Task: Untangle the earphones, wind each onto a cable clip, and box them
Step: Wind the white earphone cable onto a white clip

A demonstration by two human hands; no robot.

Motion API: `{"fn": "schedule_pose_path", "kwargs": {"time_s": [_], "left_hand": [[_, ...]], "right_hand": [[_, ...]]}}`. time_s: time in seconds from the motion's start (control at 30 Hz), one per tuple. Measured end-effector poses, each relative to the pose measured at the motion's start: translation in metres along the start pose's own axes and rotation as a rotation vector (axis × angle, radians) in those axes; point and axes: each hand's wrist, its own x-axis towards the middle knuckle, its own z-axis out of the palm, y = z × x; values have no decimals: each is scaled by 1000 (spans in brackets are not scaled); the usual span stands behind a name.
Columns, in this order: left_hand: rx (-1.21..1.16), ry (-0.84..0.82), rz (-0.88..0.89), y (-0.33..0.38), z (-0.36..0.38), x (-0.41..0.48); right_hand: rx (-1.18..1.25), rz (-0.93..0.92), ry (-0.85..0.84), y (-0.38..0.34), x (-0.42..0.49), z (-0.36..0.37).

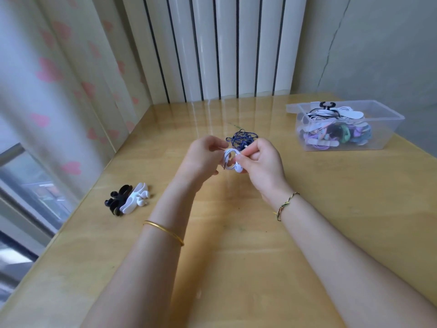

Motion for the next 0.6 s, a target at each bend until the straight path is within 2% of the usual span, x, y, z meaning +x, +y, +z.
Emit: {"fn": "schedule_pose_path", "kwargs": {"time_s": [0.1, 0.17, 0.23, 0.27, 0.4, 0.6], "left_hand": [[423, 78, 0, -15, -21, 0], [763, 108, -126, -26, -30, -3], [1091, 57, -277, -34, -37, -8], [1183, 23, -336, -37, -39, -10], [1251, -12, -422, -50, -42, -10], [1139, 47, -365, -49, -41, -9]], "right_hand": [[20, 16, -54, -2, -4, 7], [13, 26, -80, -2, -6, 9], [15, 39, -111, -4, -9, 11], [15, 42, -125, -4, -10, 13], [-1, 46, -152, -6, -14, 18], [14, 58, -167, -8, -16, 15]]}}
